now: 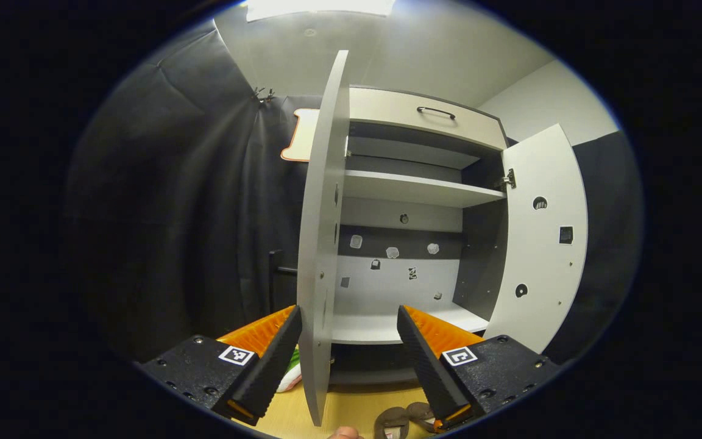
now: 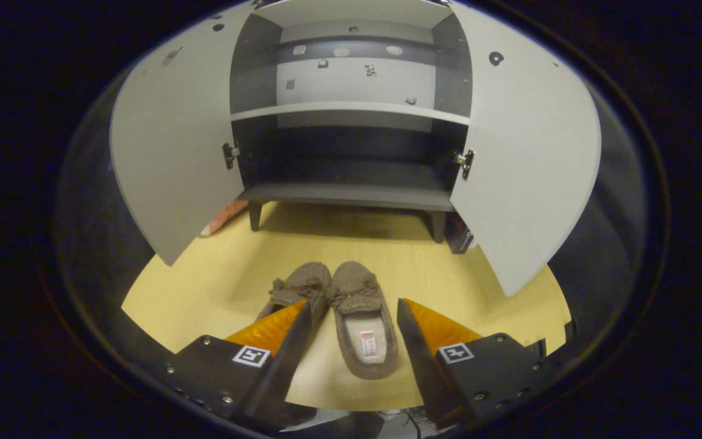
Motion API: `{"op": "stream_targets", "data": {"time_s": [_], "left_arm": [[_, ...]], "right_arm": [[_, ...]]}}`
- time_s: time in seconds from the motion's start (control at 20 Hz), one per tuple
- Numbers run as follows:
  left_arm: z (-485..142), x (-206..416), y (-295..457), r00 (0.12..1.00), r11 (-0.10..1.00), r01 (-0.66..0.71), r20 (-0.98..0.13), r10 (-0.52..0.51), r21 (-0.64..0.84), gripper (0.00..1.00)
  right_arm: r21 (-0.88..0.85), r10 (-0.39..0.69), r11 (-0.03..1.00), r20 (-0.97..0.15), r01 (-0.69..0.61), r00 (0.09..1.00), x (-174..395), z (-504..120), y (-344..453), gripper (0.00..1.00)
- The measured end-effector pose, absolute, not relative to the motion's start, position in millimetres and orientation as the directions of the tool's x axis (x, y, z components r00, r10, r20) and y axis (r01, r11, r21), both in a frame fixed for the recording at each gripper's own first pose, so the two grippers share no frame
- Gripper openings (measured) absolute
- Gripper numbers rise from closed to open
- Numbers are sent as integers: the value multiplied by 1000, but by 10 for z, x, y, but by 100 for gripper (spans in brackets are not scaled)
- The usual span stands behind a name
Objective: Grab one shoe with the right hand and put it into the shoe cabinet, grab the other shoe with the left hand and put it into the shoe cabinet; then close the right door with the right hand and the left door with the left hand.
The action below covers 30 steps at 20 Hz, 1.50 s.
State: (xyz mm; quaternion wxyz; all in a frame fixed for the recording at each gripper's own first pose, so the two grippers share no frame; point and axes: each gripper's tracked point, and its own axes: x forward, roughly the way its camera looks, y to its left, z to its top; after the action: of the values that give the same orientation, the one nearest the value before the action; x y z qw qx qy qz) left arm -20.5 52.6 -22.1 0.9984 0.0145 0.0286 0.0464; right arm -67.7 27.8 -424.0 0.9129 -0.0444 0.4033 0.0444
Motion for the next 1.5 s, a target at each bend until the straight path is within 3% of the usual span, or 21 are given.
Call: {"op": "stream_targets", "data": {"time_s": [0.1, 0.45, 0.65, 0.75, 1.15, 1.25, 1.35, 1.4, 1.5], "left_arm": [[-246, -225, 545, 993, 995, -92, -66, 94, 32, 96], [-274, -203, 503, 994, 996, -76, -78, 80, 46, 96], [-287, -179, 476, 993, 995, -81, -80, 86, 58, 96], [-307, -162, 471, 993, 994, -90, -73, 95, 69, 96], [-308, -142, 479, 989, 988, -131, -65, 136, 87, 93], [-311, -140, 490, 987, 986, -142, -66, 148, 89, 95], [-314, -132, 485, 985, 984, -150, -68, 157, 94, 94], [-321, -135, 485, 985, 983, -153, -69, 161, 101, 94], [-326, -133, 478, 984, 982, -154, -68, 162, 110, 94]], "right_arm": [[-45, 57, 988, -775, -145, 629, -721, -4464, 329, 78], [-83, 34, 975, -860, -205, 509, -685, -5191, 381, 80], [-112, 16, 965, -875, -235, 485, -588, -5411, 372, 81], [-138, -4, 961, -876, -241, 483, -512, -5518, 341, 60], [-131, -11, 966, -883, -225, 469, -214, -5662, 377, 57], [-113, 4, 968, -884, -223, 467, -192, -5737, 376, 38], [-123, 5, 965, -875, -232, 484, -149, -5712, 384, 41], [-128, -2, 964, -881, -234, 473, -159, -5729, 386, 23], [-143, -19, 966, -870, -215, 492, -148, -5630, 364, 23]]}}
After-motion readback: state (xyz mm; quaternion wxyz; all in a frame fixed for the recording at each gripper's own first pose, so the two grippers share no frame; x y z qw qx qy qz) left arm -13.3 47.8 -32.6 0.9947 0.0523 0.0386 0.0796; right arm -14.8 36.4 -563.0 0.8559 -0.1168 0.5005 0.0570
